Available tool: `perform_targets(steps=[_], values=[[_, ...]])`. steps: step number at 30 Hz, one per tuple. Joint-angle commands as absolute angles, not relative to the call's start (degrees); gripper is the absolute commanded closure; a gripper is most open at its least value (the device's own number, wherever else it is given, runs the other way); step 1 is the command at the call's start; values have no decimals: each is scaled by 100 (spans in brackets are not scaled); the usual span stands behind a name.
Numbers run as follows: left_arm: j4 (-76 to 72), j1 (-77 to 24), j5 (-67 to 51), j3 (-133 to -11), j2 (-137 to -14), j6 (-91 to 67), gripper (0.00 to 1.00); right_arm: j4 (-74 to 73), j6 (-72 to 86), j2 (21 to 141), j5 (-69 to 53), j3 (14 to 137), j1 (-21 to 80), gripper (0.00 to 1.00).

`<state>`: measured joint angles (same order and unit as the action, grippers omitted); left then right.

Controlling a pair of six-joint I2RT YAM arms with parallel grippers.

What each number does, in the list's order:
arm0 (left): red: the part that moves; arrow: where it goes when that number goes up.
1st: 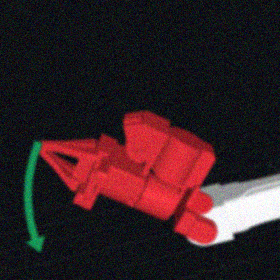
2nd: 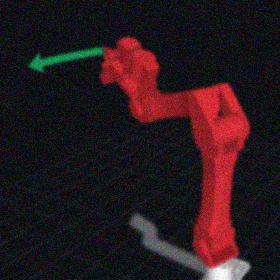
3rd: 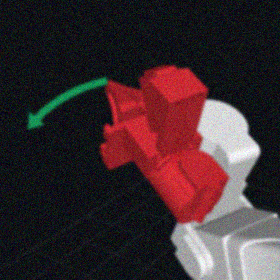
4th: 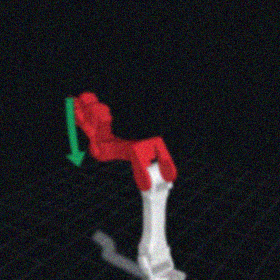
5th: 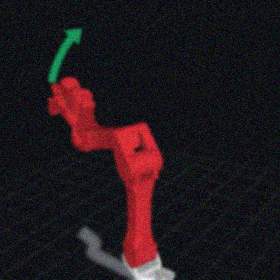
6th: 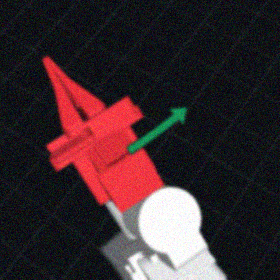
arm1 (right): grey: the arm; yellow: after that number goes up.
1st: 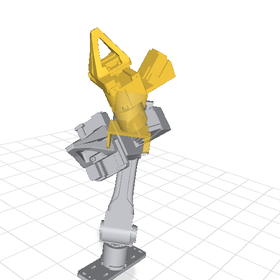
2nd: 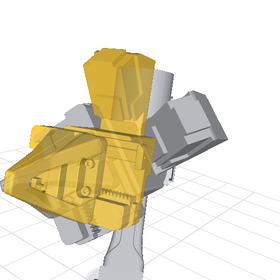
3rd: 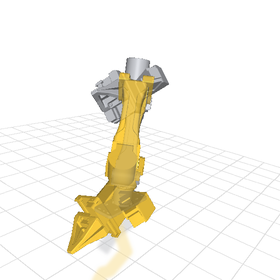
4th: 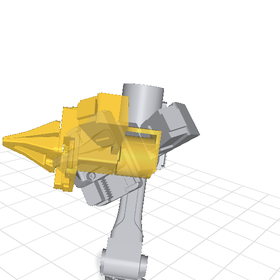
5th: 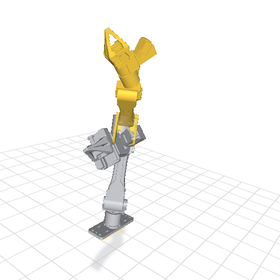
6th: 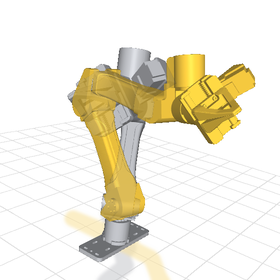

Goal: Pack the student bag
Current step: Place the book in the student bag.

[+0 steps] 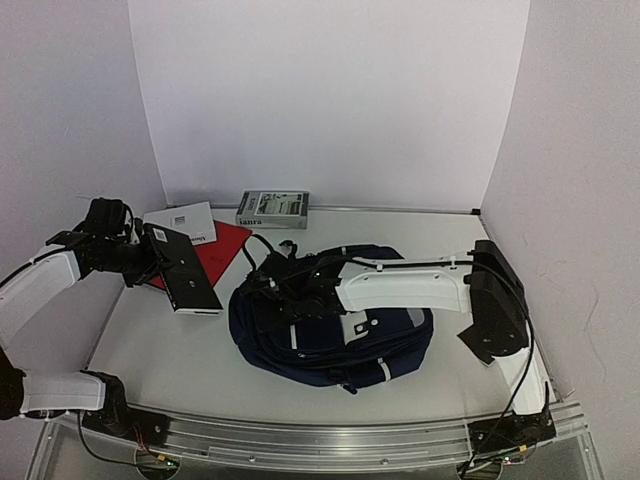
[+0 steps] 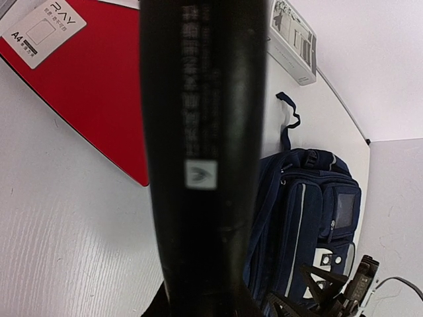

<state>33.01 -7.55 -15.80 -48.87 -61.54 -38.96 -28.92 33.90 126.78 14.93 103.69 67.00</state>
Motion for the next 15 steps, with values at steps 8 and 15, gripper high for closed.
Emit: perform_targets(steps=[8,15], values=[[2757,-765,-1882,-4951,-5752,-3801,100,-3844,3502,13703,2373,11279,6750,33],[2813,-764,-2264,-4966,-5635,-3664,100,-3858,3912,13647,2451,11281,6726,87]])
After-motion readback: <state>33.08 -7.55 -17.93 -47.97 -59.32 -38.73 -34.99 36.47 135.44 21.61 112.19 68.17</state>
